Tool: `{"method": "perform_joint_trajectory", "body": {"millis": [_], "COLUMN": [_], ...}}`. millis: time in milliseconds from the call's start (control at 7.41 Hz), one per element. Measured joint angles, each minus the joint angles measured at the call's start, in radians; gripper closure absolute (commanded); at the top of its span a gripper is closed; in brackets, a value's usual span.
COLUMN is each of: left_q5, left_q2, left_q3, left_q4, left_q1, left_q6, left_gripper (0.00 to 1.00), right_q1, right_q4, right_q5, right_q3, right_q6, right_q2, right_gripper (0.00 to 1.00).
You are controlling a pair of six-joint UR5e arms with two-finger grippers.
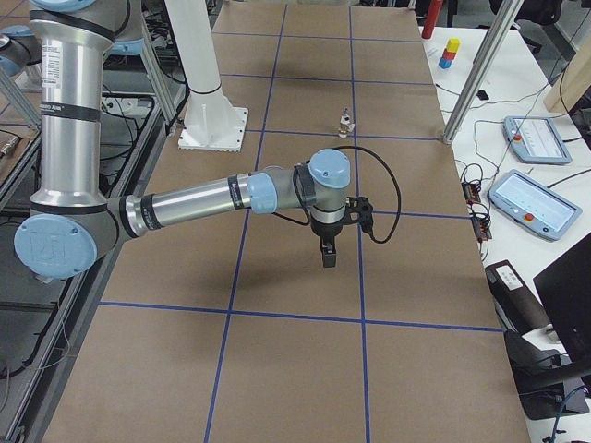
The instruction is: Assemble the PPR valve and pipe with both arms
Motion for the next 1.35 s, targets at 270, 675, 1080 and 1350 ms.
{"method": "perform_joint_trajectory", "body": {"millis": [270, 675, 1080, 1350], "left_q5": [-0.003, -0.004, -0.005, -0.005], "left_q2": [0.018, 0.022, 0.026, 0.03], "left_q3": [-0.009, -0.009, -0.019, -0.01], "left_q4": [0.0, 0.0, 0.0, 0.0], "left_q1": [-0.001, -0.051, -0.096, -0.099], "left_q6": [0.0, -0.002, -0.003, -0.002], "left_gripper": [0.0, 0.0, 0.0, 0.0], "right_q1": [0.004, 0.014, 0.019, 0.026], "right_q4": [-0.001, -0.001, -0.002, -0.002], "right_q5": [0.004, 0.033, 0.035, 0.033], "right_q3": [0.003, -0.003, -0.009, -0.009], "right_q6": [0.0, 0.001, 0.0, -0.001], "right_q2": [-0.005, -0.008, -0.009, -0.009], "right_gripper": [0.0, 0.0, 0.0, 0.0]}}
